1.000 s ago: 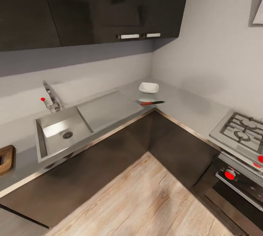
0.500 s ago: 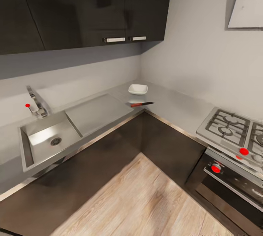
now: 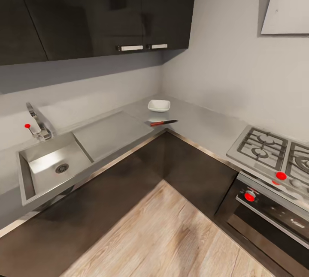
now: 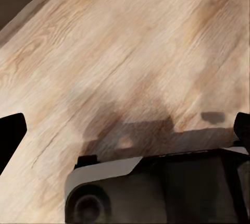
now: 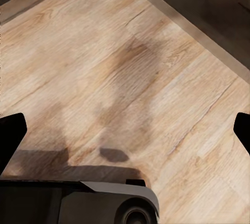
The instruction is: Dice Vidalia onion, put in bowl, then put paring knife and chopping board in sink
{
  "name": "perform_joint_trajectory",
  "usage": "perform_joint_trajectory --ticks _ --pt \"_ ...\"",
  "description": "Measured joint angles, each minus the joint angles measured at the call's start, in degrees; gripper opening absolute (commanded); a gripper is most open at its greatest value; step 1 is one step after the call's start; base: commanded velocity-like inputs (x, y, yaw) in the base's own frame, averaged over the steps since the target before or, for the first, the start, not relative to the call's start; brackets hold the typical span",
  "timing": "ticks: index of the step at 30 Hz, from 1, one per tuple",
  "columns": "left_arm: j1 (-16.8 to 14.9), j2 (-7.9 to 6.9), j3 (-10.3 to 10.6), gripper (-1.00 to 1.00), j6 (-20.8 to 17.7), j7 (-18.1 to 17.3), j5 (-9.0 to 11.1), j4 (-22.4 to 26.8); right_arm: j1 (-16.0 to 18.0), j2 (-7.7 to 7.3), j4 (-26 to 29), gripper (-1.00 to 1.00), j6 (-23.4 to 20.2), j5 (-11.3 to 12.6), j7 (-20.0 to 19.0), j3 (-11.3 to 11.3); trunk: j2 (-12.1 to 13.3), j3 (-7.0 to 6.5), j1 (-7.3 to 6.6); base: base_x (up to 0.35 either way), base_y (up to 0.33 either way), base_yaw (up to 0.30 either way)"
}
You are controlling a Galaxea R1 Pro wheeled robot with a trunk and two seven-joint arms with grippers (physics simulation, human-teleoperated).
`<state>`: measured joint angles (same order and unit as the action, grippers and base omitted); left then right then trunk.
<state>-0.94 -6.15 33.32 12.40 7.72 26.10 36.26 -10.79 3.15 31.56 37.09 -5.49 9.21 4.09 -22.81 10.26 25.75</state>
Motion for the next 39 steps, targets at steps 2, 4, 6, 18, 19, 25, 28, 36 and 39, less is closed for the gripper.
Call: perform_joint_trajectory --ticks 2,4,6,18,19,25,28,36,39 --pt "-1.14 0.86 0.04 1.00 -12.74 0.00 -4.75 10.09 0.00 0.09 0.00 1.00 0.01 0.00 -0.02 0.03 0.00 0.00 0.00 0.000 0.000 0.000" --pt "-1.57 2.30 0.08 1.00 -23.37 0.55 -9.00 19.94 0.00 0.15 0.00 1.00 0.04 0.00 -0.03 0.04 0.00 0.00 0.00 0.000 0.000 0.000" --pt "-1.98 4.10 0.03 1.00 -32.31 2.17 -12.70 28.47 0.00 0.18 0.00 1.00 0.06 0.00 -0.02 0.04 0.00 0.00 -0.01 0.000 0.000 0.000" --pt "-15.21 11.72 0.03 1.00 -52.22 7.92 -17.91 42.71 0.00 0.20 0.00 1.00 -0.05 0.01 -0.04 0.04 0.00 -0.01 0.00 0.000 0.000 0.000" --pt "-16.59 12.00 0.02 1.00 -54.30 7.94 -17.91 43.50 0.00 0.20 0.00 1.00 -0.07 0.01 -0.04 0.04 0.00 0.00 0.00 0.000 0.000 0.000" --pt "-24.21 12.47 -0.10 1.00 -58.78 7.98 -17.94 46.12 0.00 0.13 0.00 1.00 -0.10 0.04 -0.03 0.04 0.00 0.00 0.00 0.000 0.000 0.000" --pt "-29.09 12.95 -2.14 1.00 -63.07 7.98 -17.91 46.55 0.00 0.12 -0.02 1.00 -0.12 0.07 -0.03 0.04 0.00 0.00 0.00 0.000 0.000 0.000" --pt "-42.60 14.21 -7.02 1.00 -69.90 7.79 -17.12 46.42 0.00 0.11 -0.17 1.00 -0.27 0.08 -0.03 0.03 0.00 0.00 -0.01 0.000 0.000 0.000" --pt "-51.00 14.36 -7.52 1.00 -70.35 7.78 -15.24 42.99 0.00 0.11 -0.29 1.00 -0.28 0.09 -0.03 0.03 0.02 -0.01 0.00 0.000 0.000 0.000"
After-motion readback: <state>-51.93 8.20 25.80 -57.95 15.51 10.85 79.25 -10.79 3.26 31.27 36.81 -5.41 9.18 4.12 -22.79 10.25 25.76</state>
